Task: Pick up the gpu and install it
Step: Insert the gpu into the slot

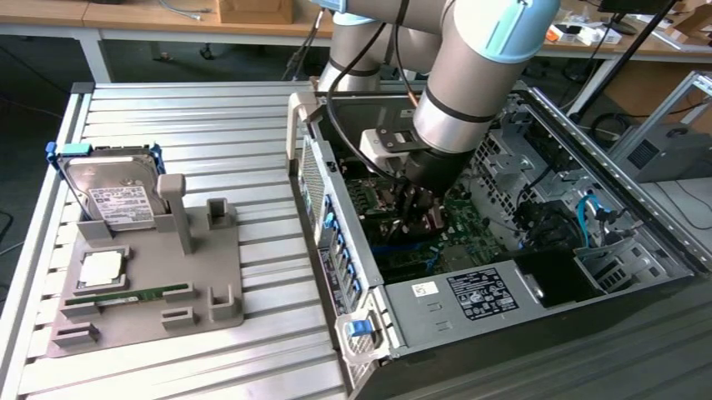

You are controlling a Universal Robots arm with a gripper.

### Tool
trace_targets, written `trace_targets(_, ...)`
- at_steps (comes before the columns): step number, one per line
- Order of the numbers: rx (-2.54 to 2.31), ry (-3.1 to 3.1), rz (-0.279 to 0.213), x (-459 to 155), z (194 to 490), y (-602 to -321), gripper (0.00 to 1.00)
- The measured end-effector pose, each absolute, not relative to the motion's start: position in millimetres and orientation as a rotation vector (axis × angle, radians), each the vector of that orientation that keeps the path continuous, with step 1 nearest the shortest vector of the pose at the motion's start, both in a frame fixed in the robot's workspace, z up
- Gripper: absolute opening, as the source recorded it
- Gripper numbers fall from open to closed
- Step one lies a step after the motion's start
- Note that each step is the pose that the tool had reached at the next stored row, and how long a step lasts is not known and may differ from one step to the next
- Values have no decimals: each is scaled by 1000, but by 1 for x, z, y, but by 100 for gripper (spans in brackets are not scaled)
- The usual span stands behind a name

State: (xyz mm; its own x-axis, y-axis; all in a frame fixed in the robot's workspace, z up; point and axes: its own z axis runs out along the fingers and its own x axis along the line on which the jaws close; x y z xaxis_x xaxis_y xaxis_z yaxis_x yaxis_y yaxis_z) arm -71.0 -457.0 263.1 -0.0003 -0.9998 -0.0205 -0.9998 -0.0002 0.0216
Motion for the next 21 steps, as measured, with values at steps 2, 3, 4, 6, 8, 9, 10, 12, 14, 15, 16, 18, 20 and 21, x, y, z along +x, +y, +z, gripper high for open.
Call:
trace_targets(2,2221,-2221,-47,-71,264,-457,27)
trace_targets(3,2221,-2221,-46,-71,265,-457,27)
trace_targets(4,2221,-2221,-46,-71,266,-457,27)
trace_targets(6,2221,-2221,-46,-71,267,-457,27)
trace_targets(8,2220,-2220,-48,-69,267,-457,27)
trace_targets(9,2219,-2219,-49,-67,267,-457,27)
trace_targets(10,2219,-2219,-50,-66,267,-457,27)
trace_targets(12,2218,-2218,-51,-64,267,-457,27)
trace_targets(14,2218,-2218,-52,-64,267,-457,27)
trace_targets(15,2218,-2218,-52,-64,267,-457,27)
trace_targets(16,2218,-2218,-51,-64,267,-457,27)
trace_targets(18,2218,-2218,-52,-64,266,-457,27)
trace_targets(20,2218,-2218,-52,-64,265,-457,27)
trace_targets(21,2218,-2218,-52,-64,264,-457,27)
